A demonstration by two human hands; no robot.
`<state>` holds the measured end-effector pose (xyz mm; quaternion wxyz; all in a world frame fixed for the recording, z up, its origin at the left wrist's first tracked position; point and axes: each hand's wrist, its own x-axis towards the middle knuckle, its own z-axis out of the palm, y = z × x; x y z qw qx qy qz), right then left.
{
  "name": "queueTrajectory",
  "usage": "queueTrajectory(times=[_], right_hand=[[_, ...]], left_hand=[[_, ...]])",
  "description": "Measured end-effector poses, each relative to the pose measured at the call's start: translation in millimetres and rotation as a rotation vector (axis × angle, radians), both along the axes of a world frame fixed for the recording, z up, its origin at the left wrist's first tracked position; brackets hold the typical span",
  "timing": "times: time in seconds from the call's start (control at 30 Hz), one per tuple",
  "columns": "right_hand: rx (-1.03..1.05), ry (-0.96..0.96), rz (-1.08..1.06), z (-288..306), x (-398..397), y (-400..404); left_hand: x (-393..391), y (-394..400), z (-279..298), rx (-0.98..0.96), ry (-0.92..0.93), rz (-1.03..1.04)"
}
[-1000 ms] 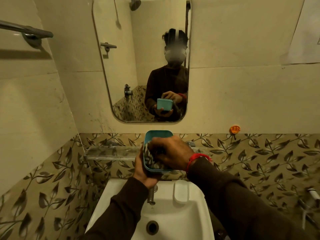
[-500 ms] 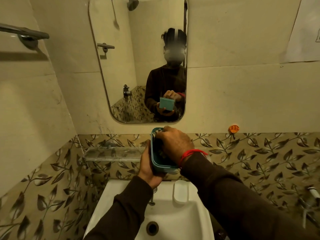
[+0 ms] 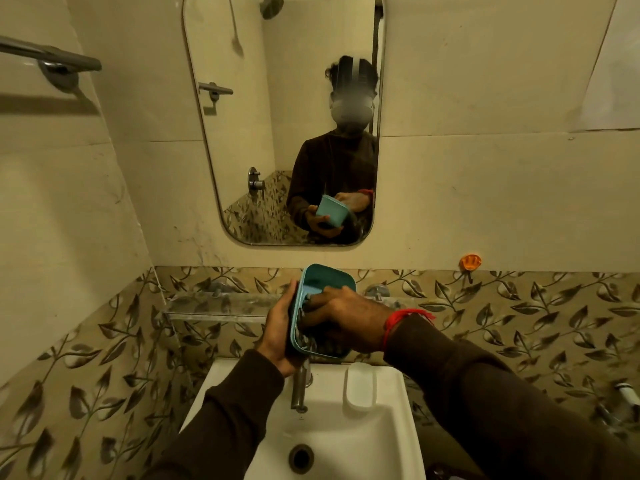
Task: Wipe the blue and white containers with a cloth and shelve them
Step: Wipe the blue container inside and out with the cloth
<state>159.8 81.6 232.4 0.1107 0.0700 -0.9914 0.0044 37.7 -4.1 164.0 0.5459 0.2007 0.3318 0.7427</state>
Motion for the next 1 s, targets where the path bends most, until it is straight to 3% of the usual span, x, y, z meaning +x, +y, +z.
queueTrajectory(times=[0.13,0.27,0.43,0.6,0.73,0.93,1.0], right_hand=[[0.207,0.084,-0.031,9.0,-2.0,3.1],[0.296,0.243,-0.275,15.2,-4.9,11.5],[0.37,0.139,-0.501,13.1,-12.3,-1.8],[0.392,-0.041,-0.49,5.8,-4.3,-9.0],[0.154,-0.092,-0.438,-6.1,1.9,-14.5],[-0.917,0.113,-0.457,-4.7,8.4,-9.5],[-1.052,0.159,-0.428,-4.9,9.2,-7.2]], left_hand=[[7.7,5.2,-3.3,0.004,-0.036,0.024],[12.5,15.5,2.2,-0.019,-0.005,0.13],[10.2,23.3,3.6,-0.036,0.081,0.156],[12.9,22.1,-4.7,-0.069,0.127,0.142],[14.0,19.9,-2.5,-0.071,0.129,0.14],[12.3,15.4,5.1,0.01,0.117,0.152],[9.6,14.2,11.8,0.021,0.156,0.14]])
